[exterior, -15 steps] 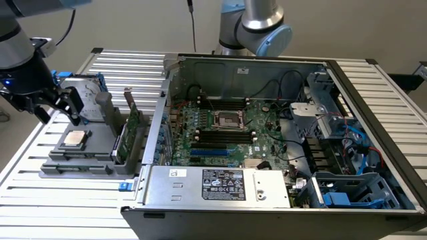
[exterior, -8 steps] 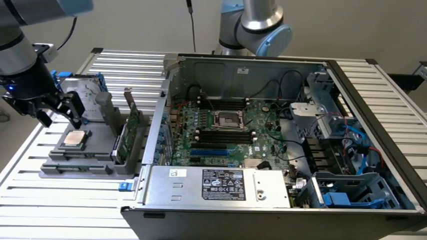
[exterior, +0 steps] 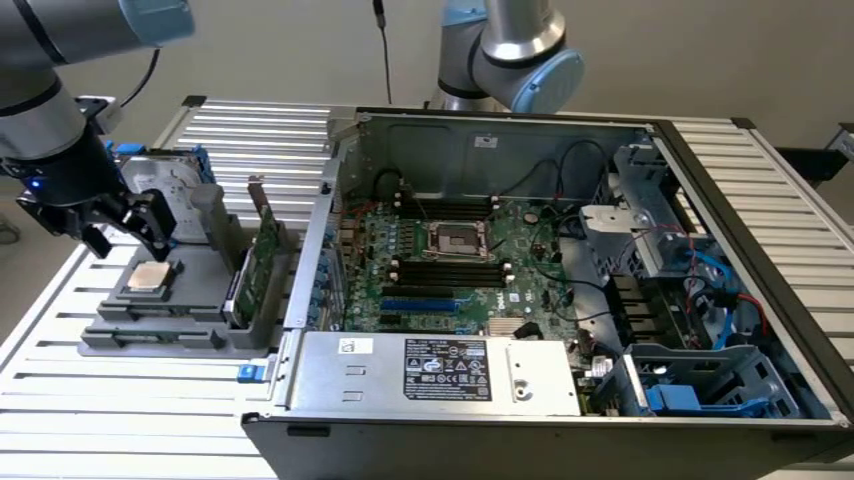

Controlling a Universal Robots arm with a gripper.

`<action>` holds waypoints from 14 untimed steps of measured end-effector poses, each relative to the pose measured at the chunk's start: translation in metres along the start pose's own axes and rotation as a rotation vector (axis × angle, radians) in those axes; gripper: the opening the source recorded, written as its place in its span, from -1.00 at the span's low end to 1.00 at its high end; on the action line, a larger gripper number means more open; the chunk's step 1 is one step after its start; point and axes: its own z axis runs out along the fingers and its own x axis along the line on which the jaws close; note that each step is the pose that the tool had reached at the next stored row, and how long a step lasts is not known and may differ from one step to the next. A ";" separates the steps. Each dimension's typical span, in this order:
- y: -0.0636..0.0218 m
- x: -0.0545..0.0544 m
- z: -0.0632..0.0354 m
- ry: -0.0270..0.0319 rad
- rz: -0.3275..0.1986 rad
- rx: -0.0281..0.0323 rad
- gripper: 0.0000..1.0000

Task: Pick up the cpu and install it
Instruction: 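Pick up the cpu and move it towards the insertion slot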

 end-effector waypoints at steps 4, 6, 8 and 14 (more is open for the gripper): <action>0.0005 0.000 0.0055 0.0035 -0.001 0.0002 0.55; 0.0007 0.000 0.0086 0.0048 -0.002 0.0001 0.55; 0.0008 0.000 0.0118 0.0062 -0.003 0.0003 0.55; 0.0015 0.000 0.0215 0.0079 -0.006 0.0003 0.55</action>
